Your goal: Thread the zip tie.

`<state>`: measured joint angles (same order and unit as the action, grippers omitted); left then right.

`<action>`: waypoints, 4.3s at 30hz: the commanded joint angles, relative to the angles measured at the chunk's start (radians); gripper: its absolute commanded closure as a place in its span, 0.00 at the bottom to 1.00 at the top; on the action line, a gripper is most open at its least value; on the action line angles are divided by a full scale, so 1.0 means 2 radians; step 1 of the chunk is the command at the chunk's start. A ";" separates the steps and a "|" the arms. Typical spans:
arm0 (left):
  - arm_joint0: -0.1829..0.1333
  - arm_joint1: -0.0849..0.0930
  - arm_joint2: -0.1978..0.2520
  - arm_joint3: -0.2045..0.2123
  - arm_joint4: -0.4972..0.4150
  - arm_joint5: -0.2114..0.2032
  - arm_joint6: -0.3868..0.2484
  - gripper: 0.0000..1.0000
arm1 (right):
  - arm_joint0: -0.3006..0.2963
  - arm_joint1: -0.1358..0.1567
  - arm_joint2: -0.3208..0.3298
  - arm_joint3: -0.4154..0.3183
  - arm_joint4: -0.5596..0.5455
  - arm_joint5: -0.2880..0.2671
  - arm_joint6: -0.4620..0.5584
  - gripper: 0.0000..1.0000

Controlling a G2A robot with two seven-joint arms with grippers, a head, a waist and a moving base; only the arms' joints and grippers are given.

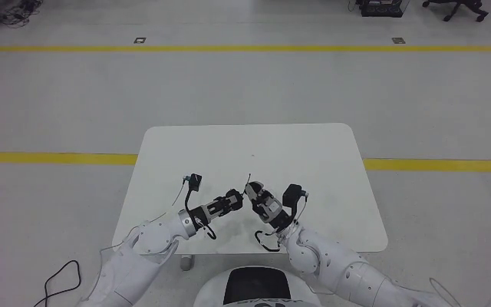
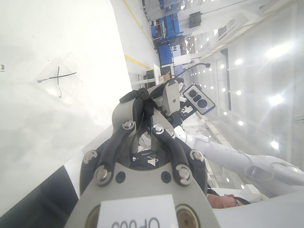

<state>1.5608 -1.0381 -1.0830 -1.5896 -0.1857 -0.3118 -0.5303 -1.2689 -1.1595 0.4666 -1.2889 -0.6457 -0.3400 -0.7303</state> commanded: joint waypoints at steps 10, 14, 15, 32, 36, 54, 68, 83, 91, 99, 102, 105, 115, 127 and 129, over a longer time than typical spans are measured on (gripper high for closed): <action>0.000 0.000 0.000 0.000 0.000 0.000 0.000 1.00 | -0.009 0.004 0.001 -0.013 -0.022 0.000 -0.044 1.00; 0.000 0.000 0.000 0.000 0.000 0.000 0.000 1.00 | -0.009 0.004 0.001 -0.013 -0.022 0.000 -0.044 1.00; 0.000 0.000 0.000 0.000 0.000 0.000 0.000 1.00 | -0.009 0.004 0.001 -0.013 -0.022 0.000 -0.044 1.00; 0.045 0.002 -0.003 -0.029 -0.045 0.057 0.037 1.00 | -0.011 0.015 -0.026 0.000 -0.039 0.000 -0.097 1.00; 0.056 0.004 -0.010 -0.044 -0.047 0.064 0.038 1.00 | 0.002 0.017 -0.046 0.005 -0.018 0.000 -0.100 1.00; 0.070 0.007 -0.013 -0.057 -0.045 0.057 0.046 1.00 | 0.059 0.032 -0.144 -0.002 0.070 0.000 -0.121 1.00; 0.069 0.007 -0.007 -0.057 -0.041 0.056 0.047 1.00 | 0.063 0.031 -0.148 0.002 0.077 0.000 -0.119 1.00; 0.068 0.008 -0.003 -0.057 -0.042 0.054 0.047 1.00 | 0.064 0.022 -0.148 0.015 0.080 0.000 -0.111 1.00; 0.067 0.009 -0.002 -0.057 -0.043 0.054 0.048 1.00 | 0.064 0.019 -0.148 0.019 0.079 0.000 -0.111 1.00; 0.067 0.009 0.000 -0.058 -0.042 0.054 0.050 1.00 | 0.063 0.018 -0.148 0.022 0.077 0.000 -0.113 1.00; 0.067 0.009 0.000 -0.059 -0.040 0.054 0.050 1.00 | 0.063 0.018 -0.148 0.021 0.073 0.000 -0.121 1.00; 0.067 0.009 0.001 -0.059 -0.040 0.055 0.051 1.00 | 0.062 0.019 -0.148 0.019 0.067 0.000 -0.129 1.00; 0.066 0.010 0.002 -0.058 -0.041 0.054 0.051 1.00 | 0.062 0.021 -0.148 0.021 0.066 0.000 -0.135 1.00; 0.064 0.010 0.004 -0.056 -0.042 0.054 0.051 1.00 | 0.062 0.018 -0.148 0.023 0.071 0.000 -0.128 1.00; 0.063 0.010 0.004 -0.056 -0.043 0.054 0.051 1.00 | 0.062 0.018 -0.148 0.024 0.072 0.000 -0.127 1.00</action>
<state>1.6878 -1.0176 -1.0752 -1.7021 -0.2713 -0.2036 -0.4291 -1.1456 -1.1231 0.1700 -1.2423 -0.5027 -0.3400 -0.9854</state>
